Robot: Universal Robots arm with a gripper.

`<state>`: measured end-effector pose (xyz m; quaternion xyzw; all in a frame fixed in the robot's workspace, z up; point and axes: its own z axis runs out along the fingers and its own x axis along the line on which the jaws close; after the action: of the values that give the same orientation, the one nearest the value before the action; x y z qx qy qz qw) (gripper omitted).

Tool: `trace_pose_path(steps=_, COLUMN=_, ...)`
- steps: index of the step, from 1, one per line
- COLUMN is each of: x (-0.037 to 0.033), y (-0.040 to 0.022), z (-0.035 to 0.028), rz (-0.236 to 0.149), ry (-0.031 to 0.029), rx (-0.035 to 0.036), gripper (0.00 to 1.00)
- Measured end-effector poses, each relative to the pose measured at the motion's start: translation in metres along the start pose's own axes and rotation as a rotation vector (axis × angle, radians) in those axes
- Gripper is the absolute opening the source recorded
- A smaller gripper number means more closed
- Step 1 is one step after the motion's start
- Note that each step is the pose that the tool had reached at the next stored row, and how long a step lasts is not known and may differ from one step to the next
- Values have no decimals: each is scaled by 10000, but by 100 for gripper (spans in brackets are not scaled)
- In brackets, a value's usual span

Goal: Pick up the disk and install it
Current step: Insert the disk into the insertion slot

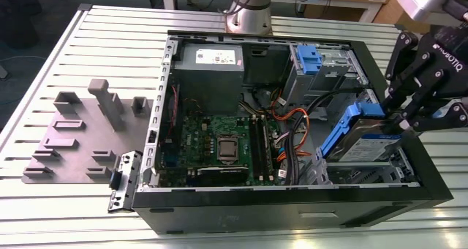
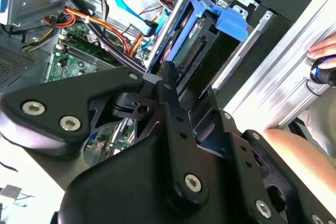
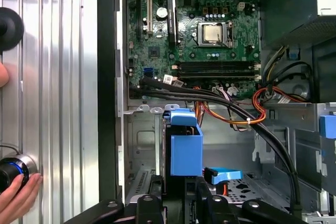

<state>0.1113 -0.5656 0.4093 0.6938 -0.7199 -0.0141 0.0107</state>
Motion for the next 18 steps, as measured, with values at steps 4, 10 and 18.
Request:
trace_pose_path(steps=4, x=6, y=-3, z=71, rz=0, ry=1, rx=0, gripper=35)
trace_pose_path(steps=10, x=16, y=-7, z=181, rz=0, ry=-1, rx=0, gripper=35)
trace_pose_path(steps=18, x=31, y=-13, z=327, rz=0, ry=0, rx=0, gripper=35)
